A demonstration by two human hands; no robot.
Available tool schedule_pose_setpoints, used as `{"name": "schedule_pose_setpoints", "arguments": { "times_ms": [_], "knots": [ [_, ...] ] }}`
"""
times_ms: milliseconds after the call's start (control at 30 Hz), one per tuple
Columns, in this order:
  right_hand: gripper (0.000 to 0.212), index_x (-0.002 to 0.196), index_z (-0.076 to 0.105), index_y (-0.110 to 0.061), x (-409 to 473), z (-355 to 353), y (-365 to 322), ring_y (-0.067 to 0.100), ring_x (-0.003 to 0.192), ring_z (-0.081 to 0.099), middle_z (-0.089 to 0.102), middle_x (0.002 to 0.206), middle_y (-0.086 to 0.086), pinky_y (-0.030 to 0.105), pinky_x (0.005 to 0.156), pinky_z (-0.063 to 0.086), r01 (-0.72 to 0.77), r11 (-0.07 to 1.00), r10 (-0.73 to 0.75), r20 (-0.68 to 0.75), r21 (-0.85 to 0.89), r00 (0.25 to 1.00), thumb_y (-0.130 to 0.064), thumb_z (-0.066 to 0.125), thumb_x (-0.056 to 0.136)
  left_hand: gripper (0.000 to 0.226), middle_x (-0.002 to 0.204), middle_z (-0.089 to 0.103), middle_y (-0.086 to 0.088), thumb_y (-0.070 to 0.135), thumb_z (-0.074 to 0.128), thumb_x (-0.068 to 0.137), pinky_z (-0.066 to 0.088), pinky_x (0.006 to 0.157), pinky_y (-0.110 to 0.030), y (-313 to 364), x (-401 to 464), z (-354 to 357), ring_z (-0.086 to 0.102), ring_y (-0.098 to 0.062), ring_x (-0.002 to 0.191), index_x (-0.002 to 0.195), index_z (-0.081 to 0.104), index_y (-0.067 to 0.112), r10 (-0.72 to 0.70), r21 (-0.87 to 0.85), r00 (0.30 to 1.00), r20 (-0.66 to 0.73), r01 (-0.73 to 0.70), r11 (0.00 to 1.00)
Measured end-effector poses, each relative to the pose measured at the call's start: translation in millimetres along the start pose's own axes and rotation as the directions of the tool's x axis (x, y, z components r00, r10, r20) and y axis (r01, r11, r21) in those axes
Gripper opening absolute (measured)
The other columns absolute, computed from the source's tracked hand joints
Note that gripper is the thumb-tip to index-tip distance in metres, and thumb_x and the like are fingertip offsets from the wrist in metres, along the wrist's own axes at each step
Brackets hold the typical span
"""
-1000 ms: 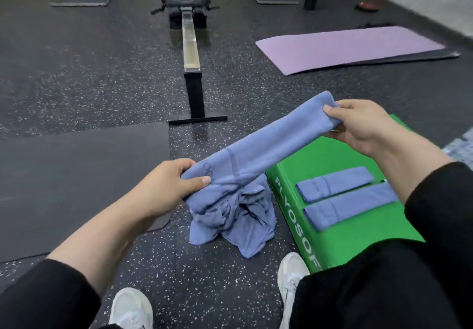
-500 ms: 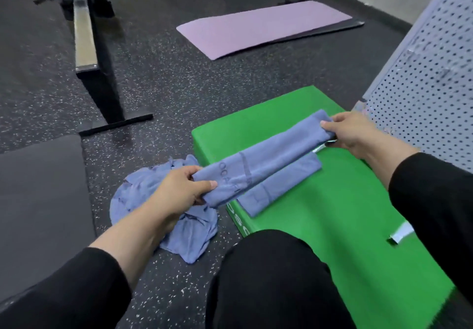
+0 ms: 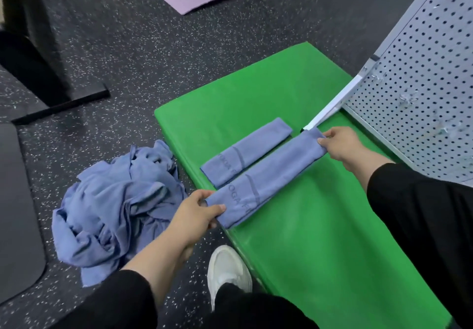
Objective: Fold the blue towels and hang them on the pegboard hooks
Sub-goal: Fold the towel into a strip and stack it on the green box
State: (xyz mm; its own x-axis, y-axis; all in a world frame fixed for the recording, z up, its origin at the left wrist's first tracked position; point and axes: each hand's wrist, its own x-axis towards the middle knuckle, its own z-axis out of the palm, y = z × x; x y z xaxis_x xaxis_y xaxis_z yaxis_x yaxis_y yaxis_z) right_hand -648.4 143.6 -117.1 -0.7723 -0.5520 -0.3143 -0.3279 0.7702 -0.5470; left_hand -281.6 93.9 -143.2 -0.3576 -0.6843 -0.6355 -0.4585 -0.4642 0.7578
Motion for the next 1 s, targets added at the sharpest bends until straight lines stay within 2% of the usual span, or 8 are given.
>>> {"name": "schedule_pose_setpoints", "arguments": {
  "times_ms": [133,200,300,367,467,600,833,1000],
  "knots": [
    [0.025,0.113,0.068,-0.001,34.3,7.9,6.9,0.037,0.108,0.065,0.069,0.116,0.021,0.047,0.099,0.052,-0.031,0.998,0.032,0.015,-0.052,0.999,-0.017,0.068,0.094,0.041,0.062,0.059,0.003,0.020,0.083,0.082,0.046,0.067,-0.038,1.6,24.7,17.7,0.055,-0.021,0.059,0.117,0.063,0.012,-0.017,-0.034,1.000,-0.005,0.017,0.999],
    [0.048,0.131,0.061,-0.002,46.7,11.0,8.0,0.038,0.118,0.062,0.065,0.129,0.021,0.047,0.104,0.049,-0.037,0.992,0.036,-0.007,-0.117,0.999,-0.028,0.071,0.092,0.049,0.081,0.060,0.001,0.035,0.082,0.082,0.045,0.071,-0.035,3.8,34.6,22.0,0.057,-0.023,0.073,0.120,0.057,0.018,0.054,0.182,0.997,-0.051,-0.044,0.982],
    [0.050,0.134,0.059,-0.004,37.9,21.6,6.5,0.039,0.120,0.059,0.062,0.132,0.021,0.048,0.102,0.048,0.072,0.958,-0.127,-0.186,-0.277,0.974,-0.036,0.066,0.095,0.051,0.121,0.056,-0.012,0.037,0.071,0.091,0.047,0.093,-0.042,-2.5,41.3,21.6,0.057,-0.032,0.113,0.135,0.055,0.019,0.355,0.659,0.924,-0.142,-0.180,0.731],
    [0.040,0.126,0.063,-0.007,12.2,40.4,4.2,0.037,0.114,0.058,0.062,0.127,0.017,0.047,0.096,0.048,0.208,0.922,-0.290,-0.224,-0.328,0.930,-0.034,0.061,0.096,0.045,0.125,0.058,-0.012,0.029,0.071,0.089,0.050,0.090,-0.047,-6.6,39.7,25.0,0.059,-0.036,0.112,0.131,0.061,0.016,0.572,0.786,0.819,-0.054,-0.318,0.529],
    [0.050,0.133,0.059,-0.011,-28.0,83.5,5.1,0.031,0.126,0.054,0.058,0.138,0.011,0.046,0.106,0.041,0.393,0.810,-0.456,-0.048,-0.436,0.888,-0.044,0.057,0.095,0.038,0.131,0.058,-0.004,0.031,0.072,0.084,0.050,0.086,-0.046,-17.9,38.7,36.4,0.060,-0.030,0.112,0.120,0.064,0.021,0.667,0.875,0.711,0.221,-0.447,0.186],
    [0.085,0.159,0.020,-0.013,-45.3,120.2,14.4,0.023,0.156,0.008,0.014,0.169,0.005,0.055,0.125,0.011,0.373,0.779,-0.296,0.229,-0.504,0.927,-0.067,0.038,0.096,0.056,0.144,0.056,-0.009,0.036,0.080,0.078,0.051,0.096,-0.056,-42.4,42.5,34.0,0.058,-0.033,0.126,0.128,0.066,0.016,0.591,0.890,0.707,0.388,-0.453,-0.043],
    [0.085,0.160,0.019,-0.016,-49.9,111.6,3.4,0.022,0.156,0.009,0.012,0.169,0.004,0.062,0.122,0.009,0.331,0.766,-0.251,0.218,-0.551,0.943,-0.069,0.038,0.096,0.047,0.139,0.062,-0.009,0.039,0.078,0.078,0.052,0.095,-0.055,-42.6,35.6,12.2,0.062,-0.029,0.124,0.120,0.072,0.018,0.558,0.881,0.700,0.445,-0.454,-0.134],
    [0.061,0.152,0.040,-0.017,-76.6,114.6,-46.5,0.022,0.150,0.030,0.029,0.165,0.003,0.052,0.123,0.020,0.491,0.763,-0.459,0.182,-0.420,0.870,-0.050,0.047,0.101,0.026,0.132,0.065,-0.002,0.035,0.051,0.092,0.050,0.097,-0.043,-31.5,16.7,-33.1,0.061,-0.024,0.120,0.106,0.070,0.024,0.679,0.905,0.674,0.290,-0.423,0.034]
  ]
}}
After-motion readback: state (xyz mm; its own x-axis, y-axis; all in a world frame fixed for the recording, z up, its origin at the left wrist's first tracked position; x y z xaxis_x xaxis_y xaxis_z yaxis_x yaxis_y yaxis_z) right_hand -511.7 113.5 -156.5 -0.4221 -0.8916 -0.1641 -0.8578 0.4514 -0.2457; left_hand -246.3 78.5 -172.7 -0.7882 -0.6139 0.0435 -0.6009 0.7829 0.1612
